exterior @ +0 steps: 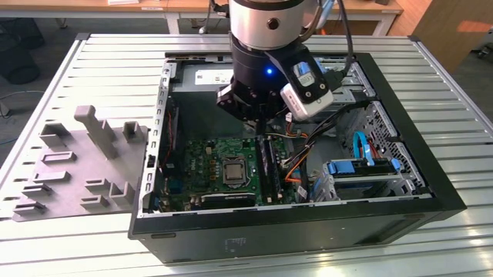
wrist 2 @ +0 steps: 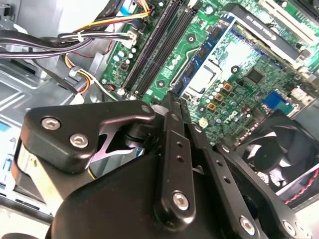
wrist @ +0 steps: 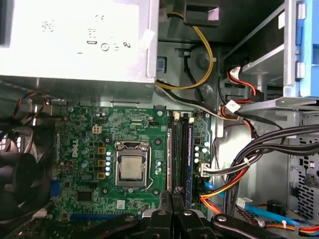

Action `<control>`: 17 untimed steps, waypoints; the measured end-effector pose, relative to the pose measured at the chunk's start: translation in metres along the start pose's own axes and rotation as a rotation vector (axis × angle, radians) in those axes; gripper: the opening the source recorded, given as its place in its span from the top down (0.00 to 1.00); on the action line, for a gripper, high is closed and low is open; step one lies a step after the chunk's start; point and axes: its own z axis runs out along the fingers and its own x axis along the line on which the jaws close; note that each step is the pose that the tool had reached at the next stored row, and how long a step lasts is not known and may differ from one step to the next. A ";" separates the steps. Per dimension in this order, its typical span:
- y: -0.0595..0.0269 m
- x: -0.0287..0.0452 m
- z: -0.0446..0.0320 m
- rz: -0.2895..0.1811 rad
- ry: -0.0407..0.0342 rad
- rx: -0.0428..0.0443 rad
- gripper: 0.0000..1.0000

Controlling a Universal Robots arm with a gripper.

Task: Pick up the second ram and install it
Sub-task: 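Insert the second ram into the second slot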

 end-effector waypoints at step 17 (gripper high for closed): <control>0.0021 -0.0160 0.0097 0.001 -0.0001 -0.0002 0.88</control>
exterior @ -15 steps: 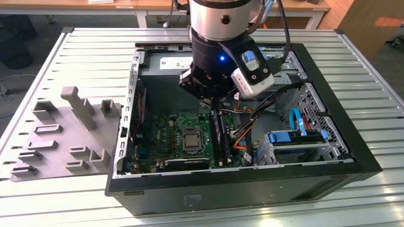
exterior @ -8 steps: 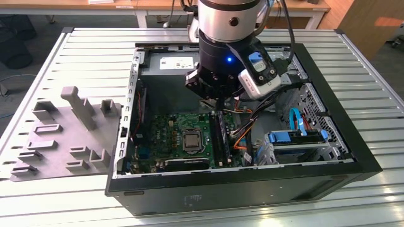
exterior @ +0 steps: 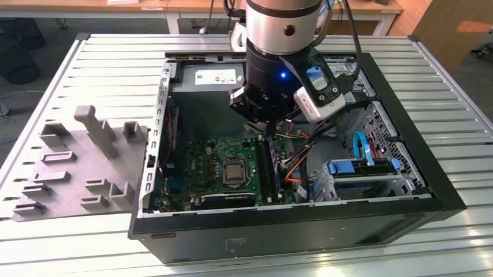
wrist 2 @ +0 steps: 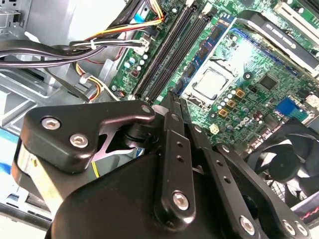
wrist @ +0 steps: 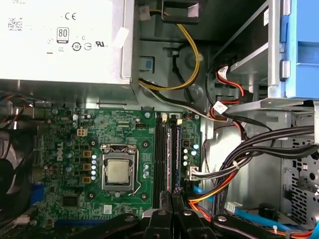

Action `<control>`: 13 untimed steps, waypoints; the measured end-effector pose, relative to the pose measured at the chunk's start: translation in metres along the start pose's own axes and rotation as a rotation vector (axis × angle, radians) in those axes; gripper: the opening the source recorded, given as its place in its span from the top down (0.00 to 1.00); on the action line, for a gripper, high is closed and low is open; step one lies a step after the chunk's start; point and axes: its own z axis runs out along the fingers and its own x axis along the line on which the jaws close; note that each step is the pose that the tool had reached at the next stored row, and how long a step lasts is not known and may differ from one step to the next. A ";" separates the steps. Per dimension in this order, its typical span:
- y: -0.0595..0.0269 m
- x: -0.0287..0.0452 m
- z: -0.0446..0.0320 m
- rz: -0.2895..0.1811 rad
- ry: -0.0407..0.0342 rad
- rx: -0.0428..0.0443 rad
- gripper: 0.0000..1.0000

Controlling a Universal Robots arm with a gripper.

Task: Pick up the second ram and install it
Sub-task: 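Insert the second ram into the second slot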

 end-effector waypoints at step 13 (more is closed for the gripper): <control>0.0070 0.0010 0.0205 0.000 0.0001 0.0002 0.88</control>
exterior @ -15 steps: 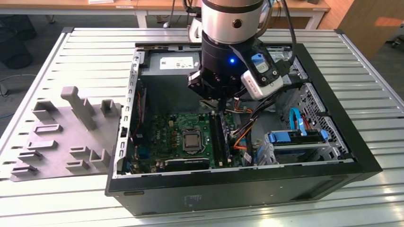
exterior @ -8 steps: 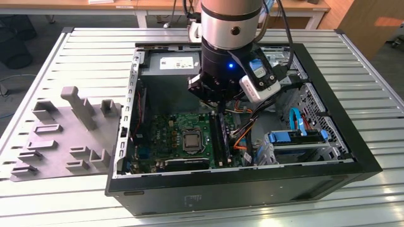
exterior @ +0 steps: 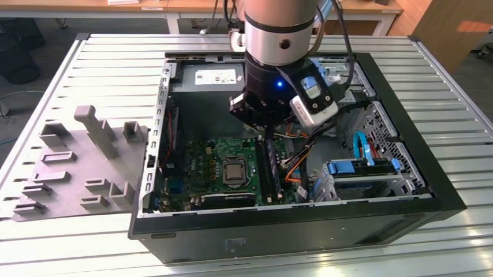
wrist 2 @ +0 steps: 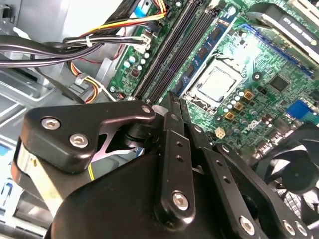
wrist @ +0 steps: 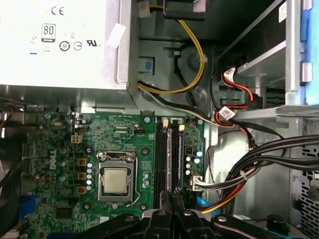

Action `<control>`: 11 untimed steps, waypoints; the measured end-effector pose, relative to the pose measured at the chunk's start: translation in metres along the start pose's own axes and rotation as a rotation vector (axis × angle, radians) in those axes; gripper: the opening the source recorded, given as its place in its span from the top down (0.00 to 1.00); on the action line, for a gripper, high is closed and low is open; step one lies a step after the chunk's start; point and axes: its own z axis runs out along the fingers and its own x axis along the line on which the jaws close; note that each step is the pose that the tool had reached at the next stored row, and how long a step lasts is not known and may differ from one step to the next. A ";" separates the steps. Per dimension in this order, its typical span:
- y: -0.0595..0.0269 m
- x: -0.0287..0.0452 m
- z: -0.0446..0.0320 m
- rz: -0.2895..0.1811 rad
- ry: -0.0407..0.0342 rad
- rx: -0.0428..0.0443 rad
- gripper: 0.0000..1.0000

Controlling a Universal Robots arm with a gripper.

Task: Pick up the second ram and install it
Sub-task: 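Insert the second ram into the second slot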

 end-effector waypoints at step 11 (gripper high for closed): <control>0.0002 0.0011 0.0164 0.000 -0.0003 0.0009 0.88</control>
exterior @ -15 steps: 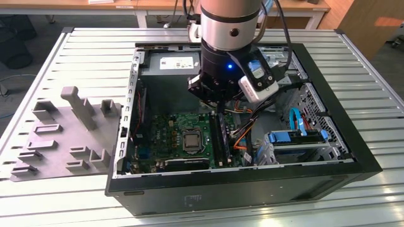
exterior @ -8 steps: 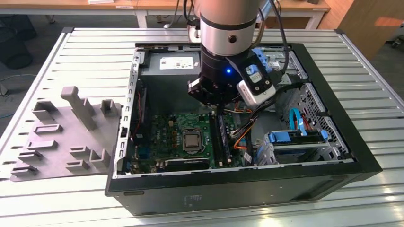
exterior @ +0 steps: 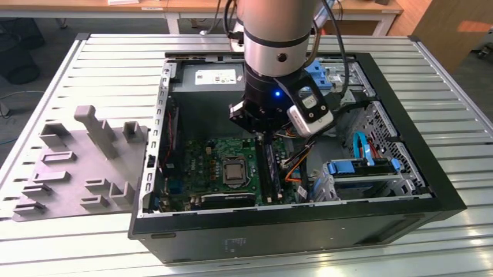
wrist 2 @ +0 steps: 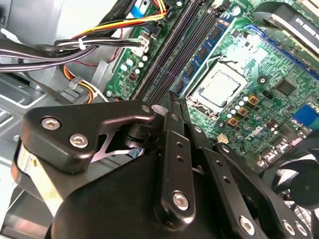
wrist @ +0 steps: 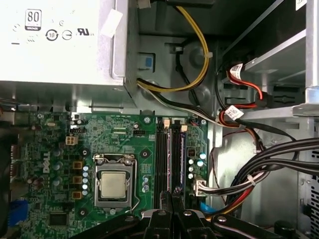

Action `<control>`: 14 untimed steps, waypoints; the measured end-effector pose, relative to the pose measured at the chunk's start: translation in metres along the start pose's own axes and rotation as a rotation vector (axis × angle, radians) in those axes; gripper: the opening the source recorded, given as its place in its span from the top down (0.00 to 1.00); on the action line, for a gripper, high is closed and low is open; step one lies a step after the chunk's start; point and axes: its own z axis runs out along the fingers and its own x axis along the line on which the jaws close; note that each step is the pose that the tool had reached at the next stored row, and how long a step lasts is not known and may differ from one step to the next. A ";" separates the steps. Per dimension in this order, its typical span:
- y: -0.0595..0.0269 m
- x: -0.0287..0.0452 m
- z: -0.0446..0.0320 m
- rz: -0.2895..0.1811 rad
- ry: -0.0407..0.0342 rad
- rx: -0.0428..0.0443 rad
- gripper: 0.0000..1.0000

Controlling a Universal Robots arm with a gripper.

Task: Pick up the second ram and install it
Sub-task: 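Insert the second ram into the second slot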

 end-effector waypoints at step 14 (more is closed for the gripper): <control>-0.0004 0.0007 0.0101 0.002 -0.0002 -0.0004 0.88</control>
